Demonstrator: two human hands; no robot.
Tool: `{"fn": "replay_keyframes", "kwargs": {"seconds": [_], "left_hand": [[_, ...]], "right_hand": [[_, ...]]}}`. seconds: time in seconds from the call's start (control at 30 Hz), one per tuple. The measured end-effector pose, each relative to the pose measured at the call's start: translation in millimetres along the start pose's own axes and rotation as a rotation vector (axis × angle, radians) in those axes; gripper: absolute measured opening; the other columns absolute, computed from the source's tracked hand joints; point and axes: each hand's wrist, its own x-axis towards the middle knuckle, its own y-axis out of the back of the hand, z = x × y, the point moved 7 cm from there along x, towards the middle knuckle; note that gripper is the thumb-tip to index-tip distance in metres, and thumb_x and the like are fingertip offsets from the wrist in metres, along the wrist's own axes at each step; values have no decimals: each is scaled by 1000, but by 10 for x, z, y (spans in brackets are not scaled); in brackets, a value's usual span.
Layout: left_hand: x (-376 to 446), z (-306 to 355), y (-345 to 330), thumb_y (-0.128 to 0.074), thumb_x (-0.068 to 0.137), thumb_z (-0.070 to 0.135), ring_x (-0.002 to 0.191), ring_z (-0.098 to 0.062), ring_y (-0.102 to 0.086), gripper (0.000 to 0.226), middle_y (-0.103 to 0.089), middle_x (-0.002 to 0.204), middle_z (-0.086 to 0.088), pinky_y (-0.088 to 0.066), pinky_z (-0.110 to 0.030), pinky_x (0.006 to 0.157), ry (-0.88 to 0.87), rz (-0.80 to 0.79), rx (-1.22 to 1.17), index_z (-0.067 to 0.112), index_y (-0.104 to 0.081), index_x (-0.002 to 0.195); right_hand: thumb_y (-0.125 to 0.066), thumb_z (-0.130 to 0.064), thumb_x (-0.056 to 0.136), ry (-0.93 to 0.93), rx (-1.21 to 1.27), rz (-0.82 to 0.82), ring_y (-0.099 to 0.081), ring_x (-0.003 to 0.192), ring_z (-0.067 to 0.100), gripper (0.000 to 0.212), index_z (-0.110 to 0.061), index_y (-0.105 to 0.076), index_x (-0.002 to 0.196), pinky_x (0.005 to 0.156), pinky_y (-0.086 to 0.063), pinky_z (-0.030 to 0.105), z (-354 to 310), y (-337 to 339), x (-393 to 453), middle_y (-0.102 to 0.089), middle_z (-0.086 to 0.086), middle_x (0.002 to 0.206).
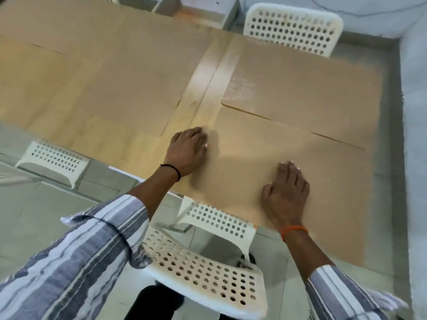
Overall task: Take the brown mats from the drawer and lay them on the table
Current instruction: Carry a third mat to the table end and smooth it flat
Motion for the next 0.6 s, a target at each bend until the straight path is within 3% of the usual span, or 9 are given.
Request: {"fn": "replay_keyframes", "kwargs": {"seconds": [0.07, 0.17, 0.23, 0.33, 0.47, 0.6], "left_hand": [[-18, -307, 295, -47, 97, 31, 113, -22, -59, 30, -65, 123, 0, -41, -35, 98, 111, 128, -93, 18, -67, 116], [-12, -1073, 692, -51, 93, 29, 91, -21, -64, 24, -71, 99, -1, -50, -33, 78, 315, 296, -279, 18, -71, 100], [104, -1614, 873, -52, 91, 26, 95, -22, -64, 25, -70, 105, -3, -49, -32, 81, 387, 345, -371, 16, -69, 106], [420, -2379, 1102, -53, 91, 26, 115, -27, -56, 39, -57, 128, -11, -45, -36, 96, 429, 267, -430, 9, -58, 127], [694, -3034, 1349, -52, 92, 30, 131, -28, -43, 56, -42, 144, -11, -37, -40, 108, 468, 178, -463, 8, -41, 142], [918, -3314, 1414, -53, 91, 30, 138, -30, -34, 65, -36, 151, -12, -33, -41, 112, 460, 29, -475, 7, -32, 148]], "right_hand": [[-45, -27, 79, -33, 69, 5, -42, 131, 39, 60, -6, -48, 136, 107, -35, 53, -238, 74, 54, -44, 18, 145], [-53, -19, 87, 2, 270, 10, -45, 127, 32, 52, -12, -45, 138, 102, -43, 48, -971, 69, 154, -42, 10, 143], [-55, -16, 90, 39, 446, 10, -48, 125, 25, 51, -15, -44, 140, 99, -47, 41, -1548, 33, 215, -40, 6, 144], [-57, -14, 93, -36, 691, -47, -48, 119, 13, 52, -17, -41, 143, 101, -45, 32, -2405, -146, 416, -39, 2, 145], [-59, -11, 92, -239, 844, -53, -48, 129, 20, 57, -16, -39, 145, 106, -42, 33, -3082, -351, 685, -45, 8, 145], [-60, -15, 93, -402, 890, -99, -47, 130, 24, 64, -15, -31, 150, 105, -41, 31, -3323, -439, 886, -41, 7, 149]]}}
